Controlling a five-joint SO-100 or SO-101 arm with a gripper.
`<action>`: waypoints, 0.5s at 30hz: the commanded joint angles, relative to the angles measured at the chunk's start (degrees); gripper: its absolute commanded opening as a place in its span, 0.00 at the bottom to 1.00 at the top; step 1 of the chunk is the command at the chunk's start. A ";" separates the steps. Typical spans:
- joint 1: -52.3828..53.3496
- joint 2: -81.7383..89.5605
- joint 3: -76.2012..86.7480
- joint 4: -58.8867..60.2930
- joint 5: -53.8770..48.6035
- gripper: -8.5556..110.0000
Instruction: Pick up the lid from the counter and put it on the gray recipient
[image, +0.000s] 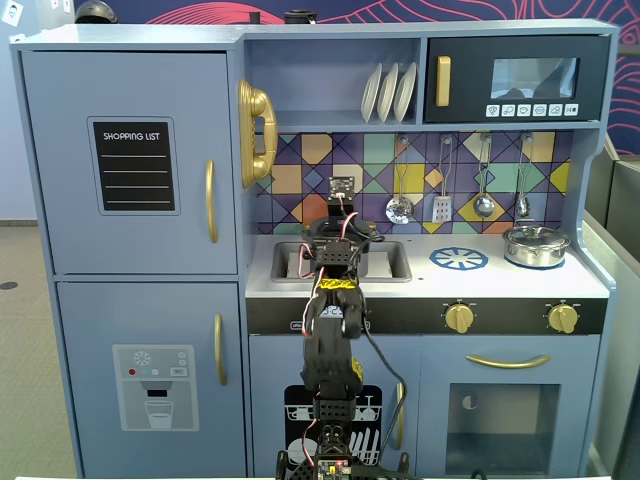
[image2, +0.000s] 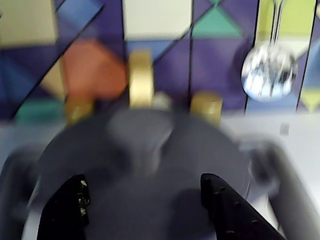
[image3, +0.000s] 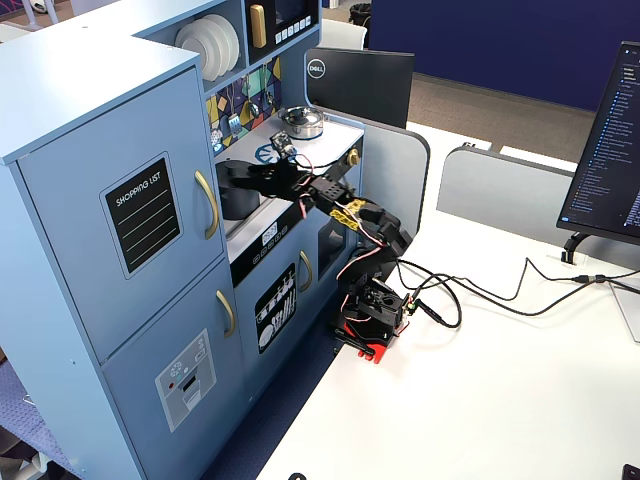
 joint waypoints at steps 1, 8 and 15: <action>-0.44 9.93 -6.50 20.13 -0.70 0.21; -1.49 26.72 2.72 42.45 -1.49 0.07; -0.53 41.48 31.82 38.76 1.67 0.07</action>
